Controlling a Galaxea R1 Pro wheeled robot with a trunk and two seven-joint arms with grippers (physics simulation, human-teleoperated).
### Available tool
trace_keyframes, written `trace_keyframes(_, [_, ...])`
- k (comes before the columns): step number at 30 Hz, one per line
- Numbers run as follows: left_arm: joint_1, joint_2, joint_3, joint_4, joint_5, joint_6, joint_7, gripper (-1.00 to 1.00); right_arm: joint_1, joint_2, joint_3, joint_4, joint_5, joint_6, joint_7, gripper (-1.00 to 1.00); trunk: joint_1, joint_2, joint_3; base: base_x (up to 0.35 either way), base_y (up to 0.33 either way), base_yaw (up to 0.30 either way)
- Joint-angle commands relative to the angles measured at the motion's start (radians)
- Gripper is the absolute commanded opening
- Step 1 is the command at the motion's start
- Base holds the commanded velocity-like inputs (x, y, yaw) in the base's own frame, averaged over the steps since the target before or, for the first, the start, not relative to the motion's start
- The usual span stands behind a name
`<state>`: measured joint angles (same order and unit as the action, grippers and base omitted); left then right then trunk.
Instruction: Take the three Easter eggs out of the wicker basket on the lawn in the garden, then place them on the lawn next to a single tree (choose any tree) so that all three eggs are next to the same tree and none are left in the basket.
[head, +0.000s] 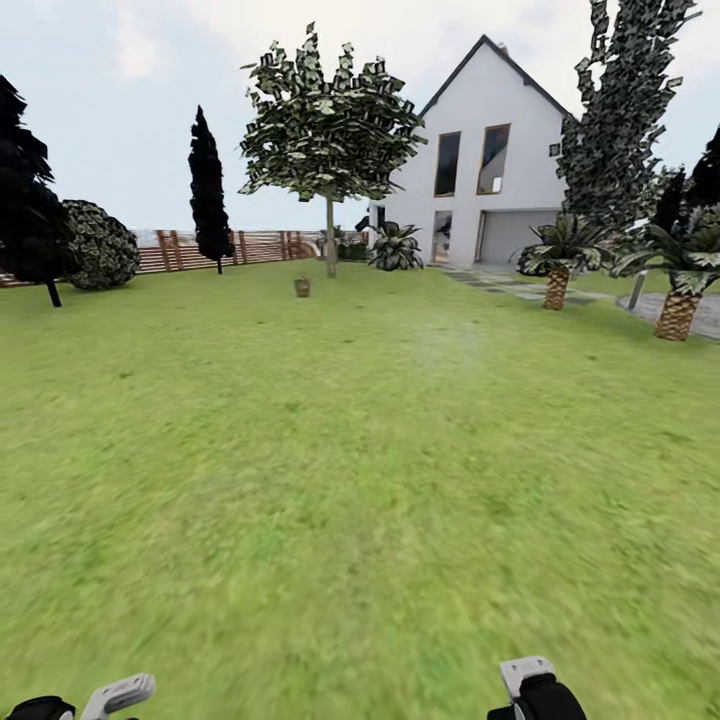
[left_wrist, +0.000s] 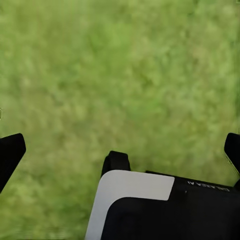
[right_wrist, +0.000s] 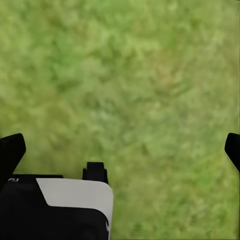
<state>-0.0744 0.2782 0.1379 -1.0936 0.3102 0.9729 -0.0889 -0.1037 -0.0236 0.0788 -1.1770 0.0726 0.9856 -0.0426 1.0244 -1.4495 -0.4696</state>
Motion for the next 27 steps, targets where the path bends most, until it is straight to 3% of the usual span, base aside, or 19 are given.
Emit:
trace_keyframes(1, [-0.001,-0.002,0.002,-0.001,-0.008,0.004,-0.009,1.0,-0.001,-0.001,0.002,-0.002,0.004,0.005,0.0,1.0,0.001,-0.001,-0.001,0.339,0.0,0.095])
trace_keyframes(27, [-0.001,-0.036,-0.005,0.005,-0.011,0.004,-0.009,1.0,0.0,-0.002,0.001,-0.006,0.003,0.007,0.0,1.0,0.001,-0.001,-0.001,0.339,0.0,0.005])
